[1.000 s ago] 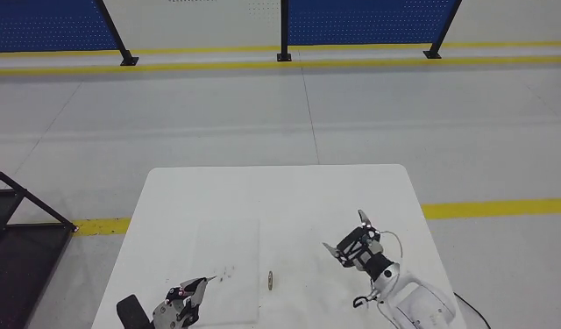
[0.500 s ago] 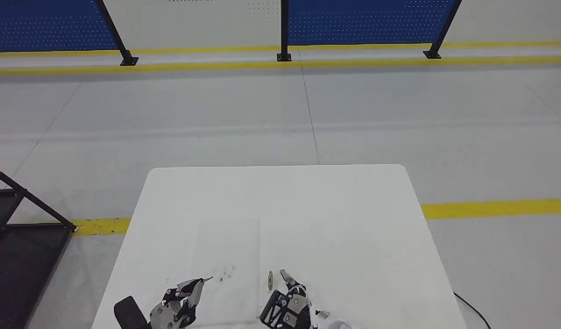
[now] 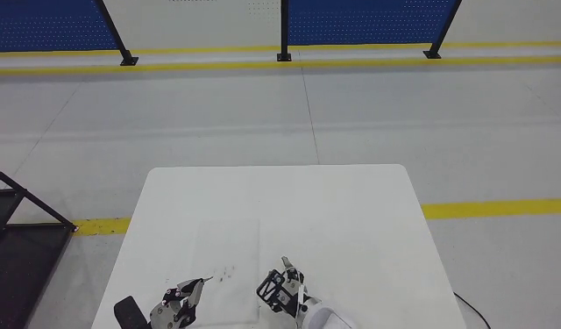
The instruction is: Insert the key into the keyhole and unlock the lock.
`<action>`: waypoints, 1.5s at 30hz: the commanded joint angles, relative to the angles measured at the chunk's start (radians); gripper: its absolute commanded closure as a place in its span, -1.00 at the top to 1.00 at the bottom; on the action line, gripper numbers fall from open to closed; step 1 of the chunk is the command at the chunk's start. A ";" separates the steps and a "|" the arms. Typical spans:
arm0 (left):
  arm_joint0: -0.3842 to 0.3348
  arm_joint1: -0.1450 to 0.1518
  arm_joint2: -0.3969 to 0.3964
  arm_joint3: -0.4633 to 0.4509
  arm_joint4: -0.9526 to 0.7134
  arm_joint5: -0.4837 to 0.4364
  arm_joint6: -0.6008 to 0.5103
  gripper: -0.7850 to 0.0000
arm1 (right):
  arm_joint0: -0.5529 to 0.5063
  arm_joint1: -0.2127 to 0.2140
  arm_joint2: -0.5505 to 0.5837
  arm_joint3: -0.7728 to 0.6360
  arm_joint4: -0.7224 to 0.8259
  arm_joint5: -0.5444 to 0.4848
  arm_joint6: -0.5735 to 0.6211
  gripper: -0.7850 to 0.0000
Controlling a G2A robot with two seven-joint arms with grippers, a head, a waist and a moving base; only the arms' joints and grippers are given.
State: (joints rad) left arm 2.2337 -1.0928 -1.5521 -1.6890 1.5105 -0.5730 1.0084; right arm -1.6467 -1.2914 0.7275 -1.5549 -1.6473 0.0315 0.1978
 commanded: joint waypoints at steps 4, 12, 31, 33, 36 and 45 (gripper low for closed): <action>0.000 0.000 0.000 0.000 0.000 0.000 0.000 -1.00 | 0.025 -0.009 -0.019 0.028 -0.001 -0.003 0.019 -0.22; 0.000 0.000 0.000 0.000 0.000 0.000 0.000 -1.00 | 0.045 -0.018 -0.037 0.046 -0.016 -0.005 0.048 -0.58; 0.000 0.000 0.000 0.000 0.000 0.000 0.000 -1.00 | -0.089 0.025 0.070 -0.129 0.034 -0.030 -0.137 -1.00; 0.000 0.000 0.000 0.000 0.000 0.000 0.000 -1.00 | -0.118 0.031 0.096 -0.161 0.065 -0.017 -0.190 -1.00; 0.000 0.000 0.000 0.000 0.000 0.000 0.000 -1.00 | -0.147 0.042 0.135 -0.196 0.107 -0.044 -0.253 -1.00; 0.000 0.000 0.000 0.000 0.000 0.000 0.000 -1.00 | -0.187 0.060 0.197 -0.237 0.165 -0.113 -0.341 -1.00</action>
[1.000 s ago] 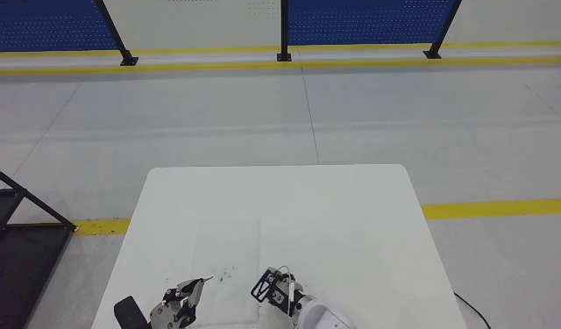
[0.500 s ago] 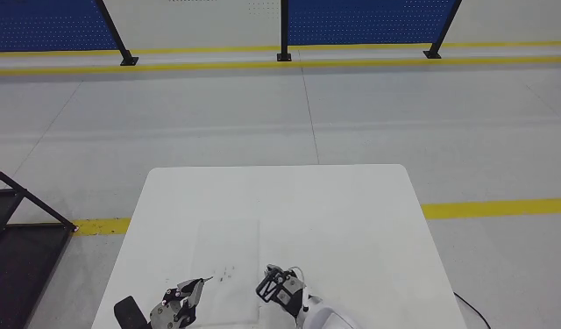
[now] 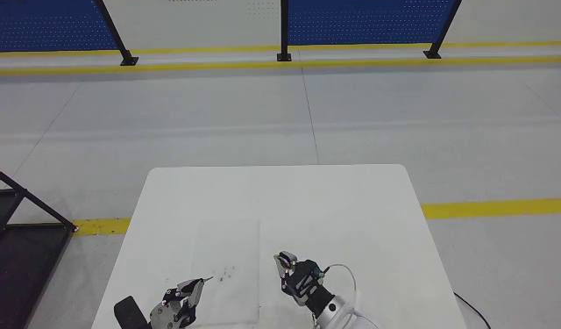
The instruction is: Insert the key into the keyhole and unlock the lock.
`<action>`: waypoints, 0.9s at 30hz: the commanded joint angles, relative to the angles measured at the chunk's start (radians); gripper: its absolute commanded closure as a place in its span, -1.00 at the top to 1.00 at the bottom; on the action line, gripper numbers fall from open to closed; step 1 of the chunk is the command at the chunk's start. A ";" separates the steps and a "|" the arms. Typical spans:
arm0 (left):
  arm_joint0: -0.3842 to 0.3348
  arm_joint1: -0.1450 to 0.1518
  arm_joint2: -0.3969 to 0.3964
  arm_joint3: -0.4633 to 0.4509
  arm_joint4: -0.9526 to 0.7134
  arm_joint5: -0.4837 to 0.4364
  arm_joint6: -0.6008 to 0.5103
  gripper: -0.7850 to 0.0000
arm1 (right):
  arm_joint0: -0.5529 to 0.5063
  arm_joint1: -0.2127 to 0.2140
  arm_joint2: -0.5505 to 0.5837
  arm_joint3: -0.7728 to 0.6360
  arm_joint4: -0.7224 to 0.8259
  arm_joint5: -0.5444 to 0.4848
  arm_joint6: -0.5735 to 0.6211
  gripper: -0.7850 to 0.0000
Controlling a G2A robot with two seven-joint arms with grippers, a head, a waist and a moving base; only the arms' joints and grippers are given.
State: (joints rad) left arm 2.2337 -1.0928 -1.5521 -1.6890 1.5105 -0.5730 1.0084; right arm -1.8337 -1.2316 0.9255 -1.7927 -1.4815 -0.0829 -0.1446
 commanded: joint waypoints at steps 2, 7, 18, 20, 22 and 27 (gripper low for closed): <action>0.000 0.000 0.000 0.000 0.000 0.000 0.000 -1.00 | 0.000 0.000 -0.001 0.000 -0.001 0.001 0.001 -1.00; 0.000 0.000 0.000 0.000 0.000 0.000 0.000 -1.00 | 0.000 0.000 -0.001 0.000 -0.001 0.001 0.001 -1.00; -0.028 -0.001 0.024 0.005 -0.042 0.006 -0.018 -1.00 | 0.025 -0.007 0.005 0.017 0.128 -0.027 -0.084 -1.00; -0.033 -0.001 0.029 0.008 -0.056 -0.001 -0.014 -1.00 | 0.038 -0.008 0.010 0.032 0.196 -0.080 -0.111 -1.00; -0.039 -0.001 0.029 0.010 -0.063 -0.004 -0.013 -1.00 | 0.053 -0.009 0.014 0.045 0.241 -0.116 -0.130 -1.00; -0.047 0.002 0.035 0.011 -0.070 -0.038 0.006 -1.00 | 0.081 -0.013 0.018 0.073 0.365 -0.219 -0.181 -1.00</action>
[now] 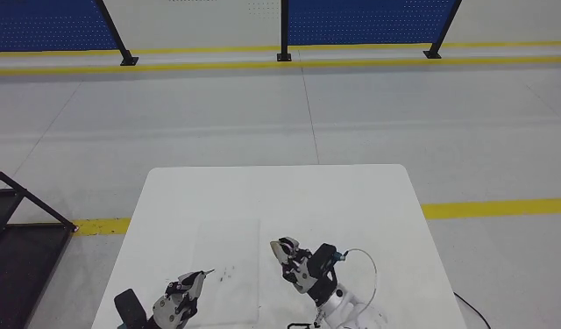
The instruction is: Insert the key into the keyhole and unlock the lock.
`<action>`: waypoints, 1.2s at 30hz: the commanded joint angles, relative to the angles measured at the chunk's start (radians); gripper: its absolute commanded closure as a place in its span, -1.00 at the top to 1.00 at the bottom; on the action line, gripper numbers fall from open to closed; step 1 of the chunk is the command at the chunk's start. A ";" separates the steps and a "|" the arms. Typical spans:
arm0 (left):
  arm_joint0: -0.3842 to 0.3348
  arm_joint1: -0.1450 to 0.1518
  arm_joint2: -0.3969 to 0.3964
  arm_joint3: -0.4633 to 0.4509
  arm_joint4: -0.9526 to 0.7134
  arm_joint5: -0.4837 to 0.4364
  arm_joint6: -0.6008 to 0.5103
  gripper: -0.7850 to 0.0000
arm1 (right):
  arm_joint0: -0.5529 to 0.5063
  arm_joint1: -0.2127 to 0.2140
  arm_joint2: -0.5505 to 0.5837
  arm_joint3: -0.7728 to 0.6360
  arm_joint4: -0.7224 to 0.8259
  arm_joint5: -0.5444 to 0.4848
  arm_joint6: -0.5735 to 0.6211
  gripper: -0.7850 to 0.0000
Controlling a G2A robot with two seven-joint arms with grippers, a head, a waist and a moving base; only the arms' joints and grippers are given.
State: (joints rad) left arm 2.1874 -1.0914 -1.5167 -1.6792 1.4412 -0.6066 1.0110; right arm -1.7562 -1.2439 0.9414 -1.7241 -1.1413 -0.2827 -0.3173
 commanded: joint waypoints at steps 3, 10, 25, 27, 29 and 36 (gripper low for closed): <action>-0.005 0.002 0.003 0.004 -0.010 -0.023 0.013 -1.00 | 0.013 -0.001 0.007 0.019 0.093 -0.082 -0.040 -1.00; -0.021 0.007 0.013 0.014 -0.035 -0.101 0.014 -1.00 | 0.026 0.005 0.033 0.054 0.210 -0.229 -0.055 -1.00; -0.021 0.007 0.012 0.014 -0.036 -0.101 0.014 -1.00 | 0.026 0.005 0.033 0.054 0.210 -0.229 -0.055 -1.00; -0.026 0.007 0.015 0.012 -0.041 -0.095 0.002 -1.00 | 0.032 0.003 0.029 0.054 0.219 -0.211 -0.044 -1.00; -0.035 0.005 0.027 0.003 -0.058 -0.089 -0.030 -1.00 | 0.040 0.000 0.024 0.056 0.232 -0.195 -0.045 -1.00; -0.053 0.007 0.053 -0.011 -0.091 -0.159 -0.019 -1.00 | 0.096 -0.020 -0.014 0.100 0.391 -0.266 -0.093 -1.00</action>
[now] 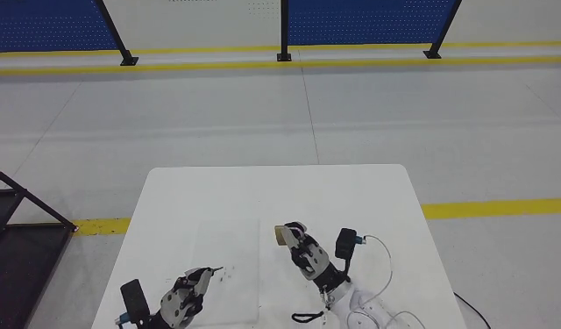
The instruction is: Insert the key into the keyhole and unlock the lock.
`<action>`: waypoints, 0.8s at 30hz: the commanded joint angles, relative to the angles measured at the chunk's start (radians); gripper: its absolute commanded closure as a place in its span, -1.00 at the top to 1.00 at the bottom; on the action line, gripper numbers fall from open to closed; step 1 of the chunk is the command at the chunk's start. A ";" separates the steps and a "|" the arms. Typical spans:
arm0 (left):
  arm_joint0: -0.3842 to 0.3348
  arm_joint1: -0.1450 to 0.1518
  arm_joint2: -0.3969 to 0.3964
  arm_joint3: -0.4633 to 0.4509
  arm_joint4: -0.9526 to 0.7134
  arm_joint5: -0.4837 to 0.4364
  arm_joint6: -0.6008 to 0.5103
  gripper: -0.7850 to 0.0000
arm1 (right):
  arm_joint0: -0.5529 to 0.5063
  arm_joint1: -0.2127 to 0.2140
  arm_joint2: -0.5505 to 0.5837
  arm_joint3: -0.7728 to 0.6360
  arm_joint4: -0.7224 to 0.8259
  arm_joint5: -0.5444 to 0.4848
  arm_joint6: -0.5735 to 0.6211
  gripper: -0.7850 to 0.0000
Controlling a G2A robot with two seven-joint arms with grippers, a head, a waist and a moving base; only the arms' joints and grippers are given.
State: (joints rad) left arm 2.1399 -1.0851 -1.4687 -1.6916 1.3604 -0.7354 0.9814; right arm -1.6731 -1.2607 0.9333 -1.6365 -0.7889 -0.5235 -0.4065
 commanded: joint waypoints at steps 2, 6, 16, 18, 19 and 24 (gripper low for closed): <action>-0.013 0.002 0.014 0.005 -0.025 -0.074 0.024 -1.00 | 0.029 -0.008 -0.017 0.028 0.075 -0.061 -0.007 -1.00; -0.029 0.006 0.061 -0.029 -0.110 -0.133 -0.030 -1.00 | 0.065 -0.020 -0.042 0.068 0.170 -0.158 -0.026 -1.00; -0.112 -0.005 0.182 -0.024 -0.338 -0.188 -0.085 -1.00 | 0.119 -0.046 -0.101 0.145 0.261 -0.304 -0.040 -1.00; -0.136 -0.014 0.218 -0.014 -0.360 -0.175 -0.072 -1.00 | 0.123 -0.051 -0.111 0.156 0.268 -0.338 -0.048 -1.00; -0.150 -0.018 0.233 -0.006 -0.372 -0.169 -0.065 -1.00 | 0.126 -0.053 -0.113 0.163 0.271 -0.351 -0.051 -1.00; -0.193 -0.033 0.286 0.030 -0.395 -0.154 -0.050 -1.00 | 0.131 -0.056 -0.114 0.175 0.271 -0.363 -0.049 -1.00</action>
State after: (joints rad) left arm 1.9478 -1.1183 -1.1840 -1.6635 0.9627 -0.8885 0.9315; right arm -1.5421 -1.3168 0.8189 -1.4614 -0.5178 -0.8876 -0.4555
